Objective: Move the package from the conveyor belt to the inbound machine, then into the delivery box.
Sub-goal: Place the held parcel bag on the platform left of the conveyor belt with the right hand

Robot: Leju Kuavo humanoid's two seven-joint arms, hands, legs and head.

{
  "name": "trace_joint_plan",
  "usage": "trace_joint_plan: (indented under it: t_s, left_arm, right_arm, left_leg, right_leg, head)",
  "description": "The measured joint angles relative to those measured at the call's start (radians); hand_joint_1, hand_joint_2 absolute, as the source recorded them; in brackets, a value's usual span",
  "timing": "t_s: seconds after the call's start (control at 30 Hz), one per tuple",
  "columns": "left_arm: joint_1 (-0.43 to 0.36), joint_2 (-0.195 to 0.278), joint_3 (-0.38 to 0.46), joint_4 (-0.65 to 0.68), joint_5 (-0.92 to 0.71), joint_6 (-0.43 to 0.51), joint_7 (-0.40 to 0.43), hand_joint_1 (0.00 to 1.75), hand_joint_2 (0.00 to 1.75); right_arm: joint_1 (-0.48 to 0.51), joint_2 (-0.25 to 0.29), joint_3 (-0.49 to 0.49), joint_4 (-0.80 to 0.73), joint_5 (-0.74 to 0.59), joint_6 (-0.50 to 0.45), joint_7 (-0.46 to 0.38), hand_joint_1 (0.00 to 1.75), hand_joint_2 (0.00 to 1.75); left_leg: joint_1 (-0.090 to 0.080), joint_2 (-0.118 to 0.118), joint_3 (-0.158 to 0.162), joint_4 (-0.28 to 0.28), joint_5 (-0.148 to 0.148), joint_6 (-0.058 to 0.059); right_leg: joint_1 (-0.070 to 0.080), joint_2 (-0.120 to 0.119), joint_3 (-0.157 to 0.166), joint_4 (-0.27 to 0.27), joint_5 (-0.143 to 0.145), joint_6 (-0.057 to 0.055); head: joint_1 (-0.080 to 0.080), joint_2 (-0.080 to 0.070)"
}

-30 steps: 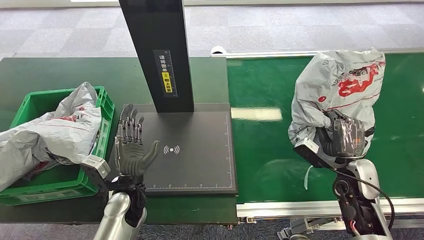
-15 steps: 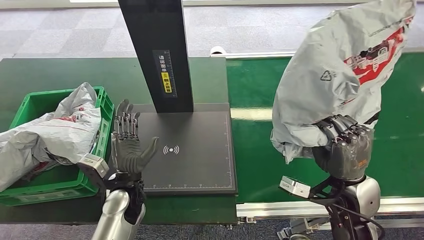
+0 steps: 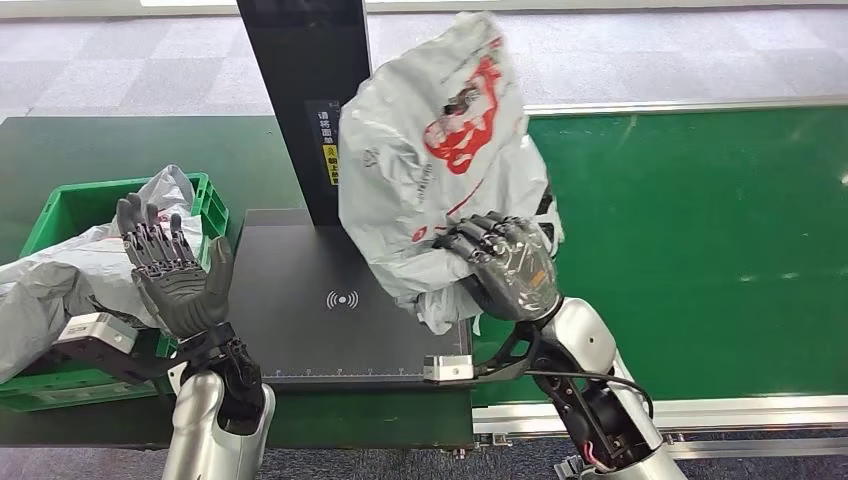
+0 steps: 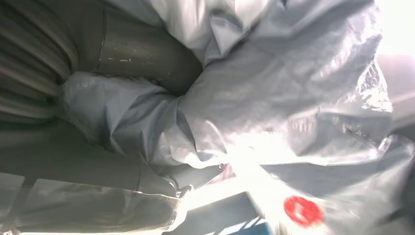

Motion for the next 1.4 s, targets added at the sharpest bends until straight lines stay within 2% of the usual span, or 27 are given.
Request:
trace_joint_plan:
  t_s: [0.2, 0.37, 0.5, 0.7, 0.87, 0.93, 1.07, 1.23, 1.4]
  left_arm:
    - [0.000, -0.002, 0.021, -0.006, 0.006, 0.002, 0.000, 0.00, 1.75]
    - [-0.003, -0.003, 0.025, -0.001, -0.008, -0.016, 0.000, 0.00, 1.75]
    - [-0.011, -0.003, 0.024, 0.010, -0.011, -0.013, 0.000, 0.00, 1.75]
    - [-0.015, -0.003, 0.025, 0.018, -0.014, -0.001, 0.000, 0.00, 1.75]
    - [-0.016, -0.003, 0.024, 0.019, -0.038, 0.034, 0.000, 0.00, 1.75]
    - [-0.016, -0.003, 0.024, 0.019, -0.041, 0.039, 0.000, 0.00, 1.75]
    - [-0.016, -0.003, 0.025, 0.019, -0.041, 0.046, 0.000, 0.00, 1.75]
    - [-0.015, -0.003, 0.029, 0.018, -0.042, 0.028, 0.000, 0.00, 1.75]
    - [-0.014, -0.003, 0.035, 0.018, -0.042, 0.009, 0.000, 0.00, 1.75]
  right_arm:
    - [-0.042, 0.010, 0.081, 0.116, 0.003, 0.030, 0.004, 1.75, 1.75]
    - [-0.096, 0.037, 0.174, 0.222, -0.003, 0.206, -0.037, 1.75, 1.75]
    - [-0.149, 0.077, 0.291, 0.331, 0.022, 0.383, -0.020, 1.75, 1.75]
    - [-0.235, 0.113, 0.416, 0.450, 0.005, 0.495, 0.000, 1.75, 1.75]
    - [-0.302, 0.137, 0.520, 0.485, -0.028, 0.650, 0.025, 1.75, 1.75]
    - [-0.317, 0.144, 0.551, 0.488, -0.038, 0.678, 0.033, 1.73, 1.75]
    - [-0.351, 0.155, 0.610, 0.495, -0.041, 0.664, 0.100, 0.00, 1.75]
    - [-0.386, 0.175, 0.651, 0.531, -0.014, 0.494, 0.234, 0.00, 1.75]
    - [-0.405, 0.189, 0.649, 0.555, -0.048, 0.405, 0.243, 0.00, 1.75]
  left_leg:
    - [0.000, 0.000, -0.001, 0.000, 0.000, 0.000]
    - [0.000, 0.002, -0.001, 0.000, 0.000, 0.000]
    - [0.000, 0.002, 0.000, 0.000, 0.000, 0.000]
    - [0.000, 0.002, 0.000, 0.000, 0.000, 0.000]
    - [0.000, 0.002, 0.000, 0.000, 0.000, 0.000]
    - [0.000, 0.002, 0.000, 0.000, 0.000, 0.000]
    - [0.000, 0.002, 0.000, 0.000, 0.000, 0.000]
    - [0.000, 0.002, 0.000, 0.000, 0.000, 0.000]
    - [0.000, 0.002, 0.000, 0.000, 0.000, 0.000]
  right_leg:
    - [0.000, 0.000, -0.001, 0.000, 0.000, 0.000]
    - [0.000, 0.000, -0.001, -0.001, 0.000, 0.000]
    - [0.000, 0.000, -0.001, 0.000, 0.000, 0.000]
    - [0.000, 0.001, -0.001, 0.000, 0.000, 0.000]
    - [0.000, 0.001, -0.001, 0.000, 0.000, 0.000]
    - [0.000, 0.001, -0.001, 0.000, 0.000, 0.000]
    - [0.000, 0.001, -0.001, 0.000, 0.000, 0.000]
    - [0.000, 0.001, 0.000, 0.000, 0.000, 0.000]
    - [0.000, 0.001, 0.000, 0.000, 0.000, 0.000]
  head:
    - [0.000, 0.000]
    - [0.000, 0.000]
    - [0.000, 0.000]
    - [0.000, 0.000]
    - [0.000, 0.000]
    - [0.000, 0.000]
    - [0.000, 0.000]
    - [0.000, 0.000]
    - [0.000, 0.000]
